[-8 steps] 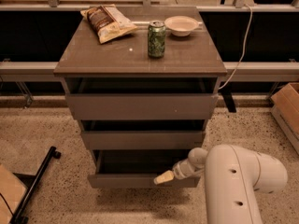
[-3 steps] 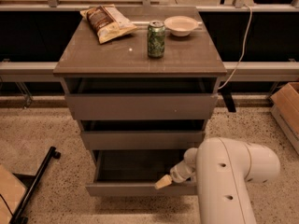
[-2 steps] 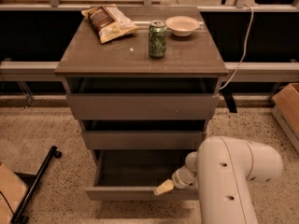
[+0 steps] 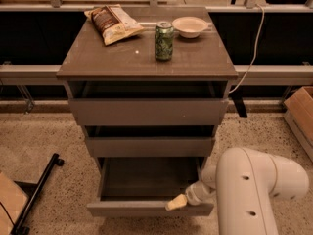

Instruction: Open bottom drawer

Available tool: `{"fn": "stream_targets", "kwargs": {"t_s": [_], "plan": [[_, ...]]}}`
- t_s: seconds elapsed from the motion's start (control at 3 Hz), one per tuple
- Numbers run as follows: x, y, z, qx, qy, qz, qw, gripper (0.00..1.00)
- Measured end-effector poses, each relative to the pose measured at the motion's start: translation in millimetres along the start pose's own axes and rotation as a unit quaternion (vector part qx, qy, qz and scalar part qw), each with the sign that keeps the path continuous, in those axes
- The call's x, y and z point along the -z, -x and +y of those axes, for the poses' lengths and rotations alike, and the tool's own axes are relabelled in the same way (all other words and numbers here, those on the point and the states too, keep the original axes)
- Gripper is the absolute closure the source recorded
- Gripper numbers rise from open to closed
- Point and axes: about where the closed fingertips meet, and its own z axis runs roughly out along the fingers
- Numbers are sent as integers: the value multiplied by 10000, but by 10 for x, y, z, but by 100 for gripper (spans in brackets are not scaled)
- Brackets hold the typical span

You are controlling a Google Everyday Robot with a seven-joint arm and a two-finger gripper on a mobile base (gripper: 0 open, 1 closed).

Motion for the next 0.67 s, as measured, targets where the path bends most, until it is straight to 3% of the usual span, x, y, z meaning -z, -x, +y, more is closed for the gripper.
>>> {"fn": "stream_targets", "kwargs": {"t_s": [0.33, 0.67], "plan": [[-4, -64, -7, -88, 47, 16, 9999, 0], [63, -181, 145, -48, 79, -120, 9999, 0]]}}
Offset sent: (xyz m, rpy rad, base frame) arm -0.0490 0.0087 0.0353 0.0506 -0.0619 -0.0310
